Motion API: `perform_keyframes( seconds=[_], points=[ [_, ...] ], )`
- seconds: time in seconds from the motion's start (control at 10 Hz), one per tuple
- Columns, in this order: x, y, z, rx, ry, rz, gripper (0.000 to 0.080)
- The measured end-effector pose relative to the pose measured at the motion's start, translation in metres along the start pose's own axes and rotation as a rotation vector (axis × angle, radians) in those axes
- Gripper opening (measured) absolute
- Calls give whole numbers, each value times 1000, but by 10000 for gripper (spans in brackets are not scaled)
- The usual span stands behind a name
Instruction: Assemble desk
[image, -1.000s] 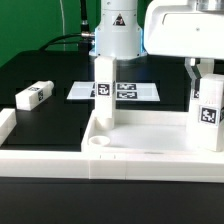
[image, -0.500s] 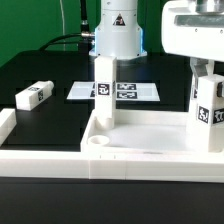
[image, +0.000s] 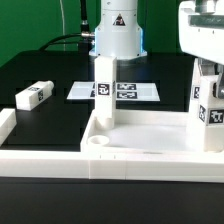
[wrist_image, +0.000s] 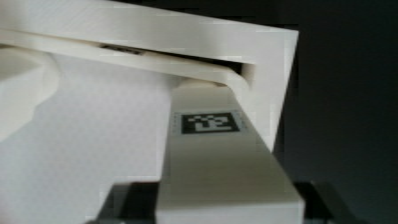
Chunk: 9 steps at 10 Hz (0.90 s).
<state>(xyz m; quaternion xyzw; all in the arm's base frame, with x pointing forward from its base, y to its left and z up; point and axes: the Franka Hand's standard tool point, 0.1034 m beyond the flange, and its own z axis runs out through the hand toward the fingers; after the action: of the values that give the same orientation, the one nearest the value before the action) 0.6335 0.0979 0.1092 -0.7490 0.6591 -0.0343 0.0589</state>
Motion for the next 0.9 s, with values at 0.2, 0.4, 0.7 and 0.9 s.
perform_keyframes(
  seconds=[0.2, 0.4, 0.7, 0.9],
  points=[
    [-2, 2, 0, -21, -6, -54, 520],
    [-2, 1, 0, -26, -10, -249, 623],
    [-2, 2, 1, -25, -13, -483, 647],
    [-2, 2, 1, -29, -9, -667, 649]
  ],
)
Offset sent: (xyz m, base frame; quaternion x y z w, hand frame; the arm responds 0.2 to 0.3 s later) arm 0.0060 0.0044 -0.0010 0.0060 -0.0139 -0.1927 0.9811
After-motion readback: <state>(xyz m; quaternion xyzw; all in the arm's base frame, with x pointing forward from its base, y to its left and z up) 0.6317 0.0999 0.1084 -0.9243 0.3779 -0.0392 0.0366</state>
